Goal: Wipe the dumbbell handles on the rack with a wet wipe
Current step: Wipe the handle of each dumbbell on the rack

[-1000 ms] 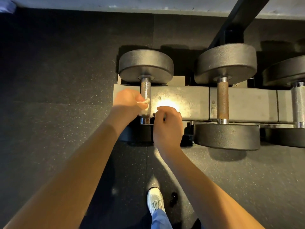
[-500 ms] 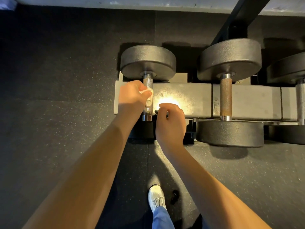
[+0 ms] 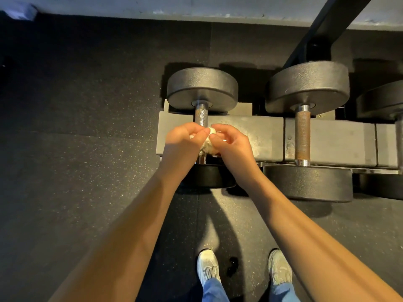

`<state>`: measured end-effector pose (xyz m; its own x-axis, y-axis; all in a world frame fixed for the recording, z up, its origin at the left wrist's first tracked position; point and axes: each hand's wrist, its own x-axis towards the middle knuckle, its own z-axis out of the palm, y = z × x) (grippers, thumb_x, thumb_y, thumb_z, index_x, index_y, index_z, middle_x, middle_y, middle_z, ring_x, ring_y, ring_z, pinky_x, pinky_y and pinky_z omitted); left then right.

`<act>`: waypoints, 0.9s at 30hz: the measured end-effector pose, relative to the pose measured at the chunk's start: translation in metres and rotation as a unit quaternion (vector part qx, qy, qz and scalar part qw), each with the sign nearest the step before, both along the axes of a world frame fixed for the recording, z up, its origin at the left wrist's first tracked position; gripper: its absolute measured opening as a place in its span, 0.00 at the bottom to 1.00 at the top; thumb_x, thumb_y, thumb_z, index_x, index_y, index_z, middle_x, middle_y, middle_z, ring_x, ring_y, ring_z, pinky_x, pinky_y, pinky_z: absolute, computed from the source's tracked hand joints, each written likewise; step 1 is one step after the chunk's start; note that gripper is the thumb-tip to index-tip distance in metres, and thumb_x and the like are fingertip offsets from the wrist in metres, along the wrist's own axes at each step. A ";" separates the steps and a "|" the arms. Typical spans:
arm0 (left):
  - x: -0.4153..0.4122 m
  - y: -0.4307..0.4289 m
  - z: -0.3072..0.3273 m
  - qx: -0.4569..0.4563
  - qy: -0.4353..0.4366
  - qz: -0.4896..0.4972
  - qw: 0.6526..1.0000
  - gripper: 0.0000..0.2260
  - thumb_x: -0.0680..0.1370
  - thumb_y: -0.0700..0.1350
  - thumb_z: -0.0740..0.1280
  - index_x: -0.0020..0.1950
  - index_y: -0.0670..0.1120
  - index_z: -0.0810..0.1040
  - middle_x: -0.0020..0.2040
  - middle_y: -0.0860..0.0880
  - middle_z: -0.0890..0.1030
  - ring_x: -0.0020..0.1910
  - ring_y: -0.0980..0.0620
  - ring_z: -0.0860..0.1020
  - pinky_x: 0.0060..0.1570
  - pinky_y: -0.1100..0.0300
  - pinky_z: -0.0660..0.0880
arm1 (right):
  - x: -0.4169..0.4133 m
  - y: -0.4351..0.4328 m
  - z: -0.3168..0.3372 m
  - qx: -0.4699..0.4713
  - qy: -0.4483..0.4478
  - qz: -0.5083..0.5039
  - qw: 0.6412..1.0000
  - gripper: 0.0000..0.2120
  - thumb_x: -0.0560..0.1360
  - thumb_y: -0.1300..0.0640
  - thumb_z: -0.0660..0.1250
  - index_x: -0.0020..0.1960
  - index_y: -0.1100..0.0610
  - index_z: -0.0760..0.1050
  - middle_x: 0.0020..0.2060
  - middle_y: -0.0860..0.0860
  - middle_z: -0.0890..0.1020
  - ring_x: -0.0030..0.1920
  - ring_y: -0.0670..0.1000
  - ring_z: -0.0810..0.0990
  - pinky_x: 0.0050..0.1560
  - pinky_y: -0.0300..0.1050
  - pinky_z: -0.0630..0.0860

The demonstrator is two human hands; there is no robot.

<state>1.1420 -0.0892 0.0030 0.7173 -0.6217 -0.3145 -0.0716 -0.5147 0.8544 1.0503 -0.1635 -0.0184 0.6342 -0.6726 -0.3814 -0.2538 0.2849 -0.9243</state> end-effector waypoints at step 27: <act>-0.007 0.004 -0.011 0.005 -0.067 0.213 0.975 0.19 0.81 0.42 0.56 0.30 0.47 0.67 0.28 0.50 0.67 0.26 0.55 0.65 0.30 0.60 0.61 | 0.066 -0.015 -0.007 -0.245 0.172 -0.103 0.949 0.09 0.77 0.59 0.64 0.55 0.57 0.80 0.45 0.51 0.81 0.45 0.49 0.77 0.44 0.37 0.71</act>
